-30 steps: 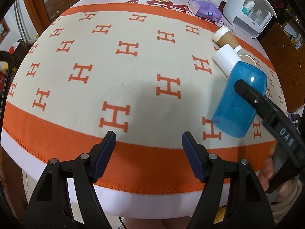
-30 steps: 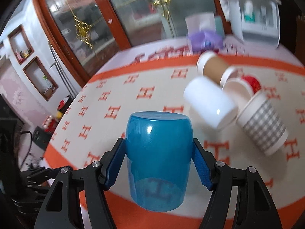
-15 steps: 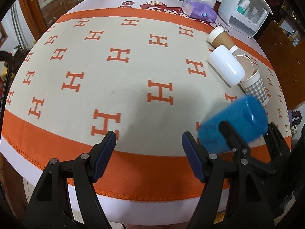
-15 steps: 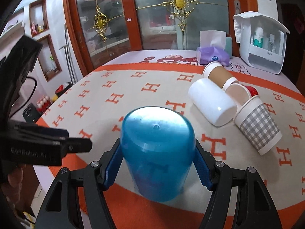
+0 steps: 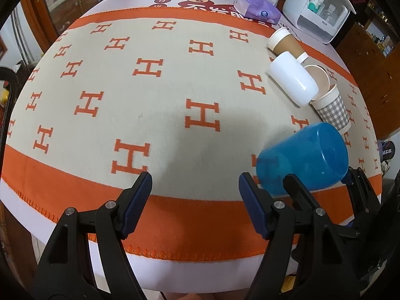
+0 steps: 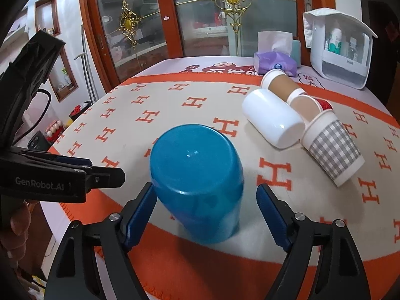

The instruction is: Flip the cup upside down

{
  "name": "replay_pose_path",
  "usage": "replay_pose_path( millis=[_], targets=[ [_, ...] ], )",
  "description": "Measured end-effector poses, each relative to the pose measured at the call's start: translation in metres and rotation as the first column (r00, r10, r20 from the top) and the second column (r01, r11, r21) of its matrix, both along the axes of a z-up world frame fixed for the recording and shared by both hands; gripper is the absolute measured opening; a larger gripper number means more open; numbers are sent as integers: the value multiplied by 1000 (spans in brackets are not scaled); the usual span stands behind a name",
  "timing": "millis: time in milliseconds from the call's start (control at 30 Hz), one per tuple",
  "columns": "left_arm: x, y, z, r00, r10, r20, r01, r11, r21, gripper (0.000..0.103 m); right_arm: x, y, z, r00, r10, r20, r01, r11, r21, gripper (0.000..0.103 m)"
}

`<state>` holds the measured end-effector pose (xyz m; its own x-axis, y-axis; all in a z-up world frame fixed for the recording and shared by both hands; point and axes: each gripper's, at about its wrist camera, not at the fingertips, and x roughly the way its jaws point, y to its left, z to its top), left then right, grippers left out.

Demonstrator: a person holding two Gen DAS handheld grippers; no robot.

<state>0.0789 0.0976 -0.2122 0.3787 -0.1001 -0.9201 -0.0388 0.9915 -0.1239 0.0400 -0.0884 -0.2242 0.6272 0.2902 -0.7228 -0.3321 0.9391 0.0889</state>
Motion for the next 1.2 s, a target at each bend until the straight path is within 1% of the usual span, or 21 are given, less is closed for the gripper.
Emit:
replay_pose_path(
  millis=[167,233,267,300,333,433,600,733,833,933,967,1033,1067,1200],
  targets=[
    [-7,-8,5,1000,-23,7,23,1000,19,70,-8,-11,11,1000,-23,-9,23,999,30,83],
    [-10,-11,9,999,-33,9,32,999,23,71,-14,-15,18,1000,-26,-15,27,998,57,83],
    [-12,-12,11,999,-37,10,36,999,27,74,-16,-17,23,999,-28,-16,29,997,65,83],
    [-14,-14,14,999,-39,11,39,999,33,80,-19,-19,27,999,-29,-17,30,997,73,83],
    [-16,-15,18,999,-42,13,42,999,35,83,-23,-21,33,999,-30,-17,31,996,82,83],
    [-21,-19,30,998,-55,23,54,998,33,85,-32,-27,50,999,-39,-23,42,993,110,83],
    [-28,-26,55,996,-74,39,73,996,48,87,-43,-36,84,996,-67,-57,74,988,137,83],
    [-31,-32,82,993,-91,77,86,995,58,87,-47,-41,113,991,-102,-93,114,984,135,83],
    [-34,-37,103,988,-105,110,99,993,62,87,-49,-43,136,988,-136,-79,143,985,99,83],
    [-37,-43,122,983,-120,139,111,991,71,87,-47,-49,157,985,-160,-68,166,982,90,83],
    [-38,-45,128,981,-123,147,113,991,75,87,-46,-51,165,982,-171,-79,178,979,94,83],
    [-39,-47,137,979,-125,163,113,990,78,87,-43,-59,178,976,-180,-124,198,968,153,84],
    [-40,-49,143,977,-124,173,112,990,80,87,-43,-62,184,973,-187,-133,208,964,168,84],
    [-40,-52,159,974,-116,196,101,991,82,87,-47,-65,205,971,-208,-121,227,960,165,84]
  ],
)
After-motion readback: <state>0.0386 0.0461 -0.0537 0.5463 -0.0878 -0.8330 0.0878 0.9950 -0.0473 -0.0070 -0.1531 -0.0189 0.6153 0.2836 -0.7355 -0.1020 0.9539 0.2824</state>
